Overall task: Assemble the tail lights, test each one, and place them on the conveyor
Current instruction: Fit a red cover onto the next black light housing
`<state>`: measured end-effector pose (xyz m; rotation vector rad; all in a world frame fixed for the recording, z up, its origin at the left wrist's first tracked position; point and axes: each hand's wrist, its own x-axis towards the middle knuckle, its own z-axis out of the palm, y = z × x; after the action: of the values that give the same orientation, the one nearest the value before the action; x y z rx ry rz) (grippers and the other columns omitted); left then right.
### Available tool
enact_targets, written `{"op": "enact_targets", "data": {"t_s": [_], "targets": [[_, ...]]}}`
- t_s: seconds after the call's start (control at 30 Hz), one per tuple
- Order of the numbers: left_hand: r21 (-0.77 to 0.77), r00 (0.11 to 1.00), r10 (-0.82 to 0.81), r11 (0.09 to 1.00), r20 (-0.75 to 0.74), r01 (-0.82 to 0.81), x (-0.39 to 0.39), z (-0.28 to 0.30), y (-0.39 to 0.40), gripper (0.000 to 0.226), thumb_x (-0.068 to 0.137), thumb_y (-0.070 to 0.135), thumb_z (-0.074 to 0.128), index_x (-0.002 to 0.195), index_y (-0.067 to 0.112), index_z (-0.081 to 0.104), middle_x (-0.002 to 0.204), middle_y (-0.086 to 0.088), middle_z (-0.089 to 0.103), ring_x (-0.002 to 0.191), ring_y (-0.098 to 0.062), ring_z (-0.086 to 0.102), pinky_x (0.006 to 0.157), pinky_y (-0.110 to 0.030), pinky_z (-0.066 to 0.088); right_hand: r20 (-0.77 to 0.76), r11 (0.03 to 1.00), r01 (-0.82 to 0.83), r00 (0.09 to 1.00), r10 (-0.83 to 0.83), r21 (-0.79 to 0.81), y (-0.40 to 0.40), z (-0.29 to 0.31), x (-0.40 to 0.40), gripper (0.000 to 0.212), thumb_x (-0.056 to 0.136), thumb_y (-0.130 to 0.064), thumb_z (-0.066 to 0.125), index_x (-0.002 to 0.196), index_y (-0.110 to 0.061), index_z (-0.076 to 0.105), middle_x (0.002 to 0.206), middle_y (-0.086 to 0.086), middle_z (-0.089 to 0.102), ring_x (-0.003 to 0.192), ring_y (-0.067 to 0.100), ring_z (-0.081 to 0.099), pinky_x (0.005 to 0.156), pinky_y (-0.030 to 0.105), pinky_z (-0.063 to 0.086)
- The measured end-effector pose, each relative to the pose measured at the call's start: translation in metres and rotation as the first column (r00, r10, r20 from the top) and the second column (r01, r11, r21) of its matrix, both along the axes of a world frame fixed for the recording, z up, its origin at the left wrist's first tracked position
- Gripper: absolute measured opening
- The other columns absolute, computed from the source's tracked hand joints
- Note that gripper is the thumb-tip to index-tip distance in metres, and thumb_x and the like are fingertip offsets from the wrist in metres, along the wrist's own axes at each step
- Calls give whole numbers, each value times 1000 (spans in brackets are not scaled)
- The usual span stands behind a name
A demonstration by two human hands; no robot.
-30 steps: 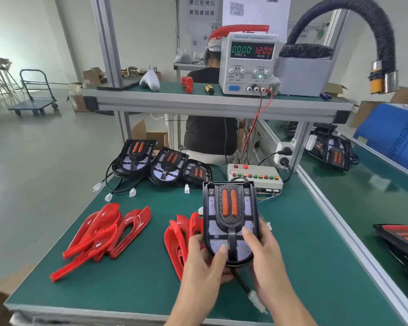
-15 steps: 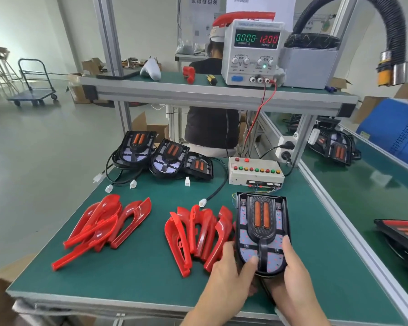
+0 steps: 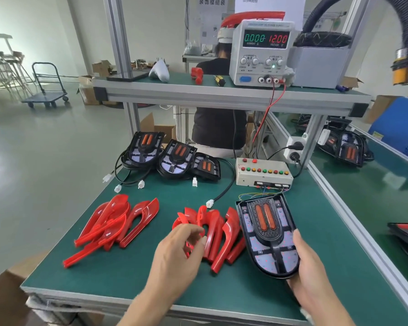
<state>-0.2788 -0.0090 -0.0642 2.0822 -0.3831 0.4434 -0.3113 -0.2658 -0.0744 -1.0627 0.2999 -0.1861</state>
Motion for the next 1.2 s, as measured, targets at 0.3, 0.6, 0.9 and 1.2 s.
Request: {"op": "enact_targets", "data": {"t_s": [0.3, 0.6, 0.9, 1.2], "targets": [[-104, 996, 35, 994, -87, -44, -4, 5, -2, 19, 90, 19, 74, 89, 36, 68, 91, 22, 69, 85, -5, 66, 70, -12, 47, 16, 936, -285, 956, 294, -206, -34, 47, 13, 46, 99, -44, 48, 121, -14, 74, 127, 17, 70, 118, 32, 69, 84, 32, 61], [334, 828, -495, 758, -263, 560, 7, 64, -28, 87, 78, 82, 56, 151, 40, 33, 159, 17, 33, 149, -1, 20, 123, -32, 22, -568, -65, -729, 471, 675, -682, -32, 104, 31, 38, 91, -58, 61, 95, -23, 77, 91, -16, 71, 84, 1, 60, 82, 23, 47], [-555, 95, -716, 611, -692, 565, 10, 48, -54, 22, 91, 22, 68, 112, 27, 74, 113, 2, 73, 106, -16, 68, 99, -32, 53, -716, -356, -673, 381, 585, -649, 14, 135, 64, 55, 79, -66, 68, 93, -14, 78, 74, -4, 63, 72, -1, 49, 73, 23, 40], [-802, 378, -752, 596, -540, 41, 22, 25, -13, 39, 76, 24, 80, 110, 5, 77, 111, -22, 73, 90, -33, 75, 82, -45, 61, 297, -3, 368, 756, 583, -930, 56, 119, 72, 31, 94, -37, 69, 114, -13, 72, 112, -1, 68, 106, 13, 63, 94, 26, 50]]}}
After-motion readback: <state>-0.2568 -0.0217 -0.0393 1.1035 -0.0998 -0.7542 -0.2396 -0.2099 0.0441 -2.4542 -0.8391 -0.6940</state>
